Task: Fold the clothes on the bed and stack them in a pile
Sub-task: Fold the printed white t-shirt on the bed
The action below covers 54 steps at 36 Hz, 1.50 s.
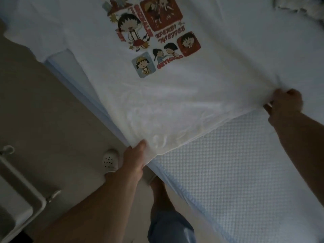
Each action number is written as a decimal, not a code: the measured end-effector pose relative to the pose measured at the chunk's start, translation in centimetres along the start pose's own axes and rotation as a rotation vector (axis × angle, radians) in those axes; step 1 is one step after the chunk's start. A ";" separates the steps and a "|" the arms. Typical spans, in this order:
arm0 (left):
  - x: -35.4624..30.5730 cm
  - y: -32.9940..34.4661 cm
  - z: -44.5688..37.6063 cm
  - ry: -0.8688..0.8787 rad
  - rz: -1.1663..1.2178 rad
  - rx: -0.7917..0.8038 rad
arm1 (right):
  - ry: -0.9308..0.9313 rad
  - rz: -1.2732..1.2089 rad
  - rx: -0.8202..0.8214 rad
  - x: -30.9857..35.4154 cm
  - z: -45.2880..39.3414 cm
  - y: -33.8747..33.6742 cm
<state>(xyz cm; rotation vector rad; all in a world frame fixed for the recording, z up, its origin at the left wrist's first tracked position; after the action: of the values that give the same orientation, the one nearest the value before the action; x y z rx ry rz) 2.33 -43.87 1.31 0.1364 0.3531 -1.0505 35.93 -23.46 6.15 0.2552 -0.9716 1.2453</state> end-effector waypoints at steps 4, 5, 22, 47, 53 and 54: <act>0.9 0.0 -1.2 -0.043 -0.120 -0.086 | 0.202 -0.104 0.176 -2.6 -0.6 -0.1; 0.6 -0.3 -1.2 -0.039 -0.150 -0.149 | 0.214 -0.122 0.189 -2.8 -0.6 0.0; -8.1 1.6 5.5 0.375 -1.041 -0.071 | 0.284 0.119 0.260 -1.9 5.2 0.2; -33.5 29.7 -7.8 1.139 -1.802 0.434 | 0.422 -0.104 -0.221 1.5 -5.1 2.3; -35.4 33.8 -10.1 1.076 -2.015 0.426 | 0.384 -0.196 -0.316 0.4 -6.6 3.0; -35.6 34.2 -10.3 1.057 -2.071 0.394 | 0.362 -0.203 -0.330 0.3 -6.7 3.0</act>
<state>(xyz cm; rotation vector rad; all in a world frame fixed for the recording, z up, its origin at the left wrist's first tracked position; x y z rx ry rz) 13.79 5.22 2.07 0.7939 1.3714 -3.0799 36.53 -17.86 1.45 -0.1261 -0.7976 0.8889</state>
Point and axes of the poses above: each hand's wrist, its own z-axis away from the middle knuckle, its own y-axis out of the palm, x = y × z, the point moved 2 cm from there along -z, towards the middle knuckle, and after that the axes turned 13 degrees about x, right-handed, at the moved point
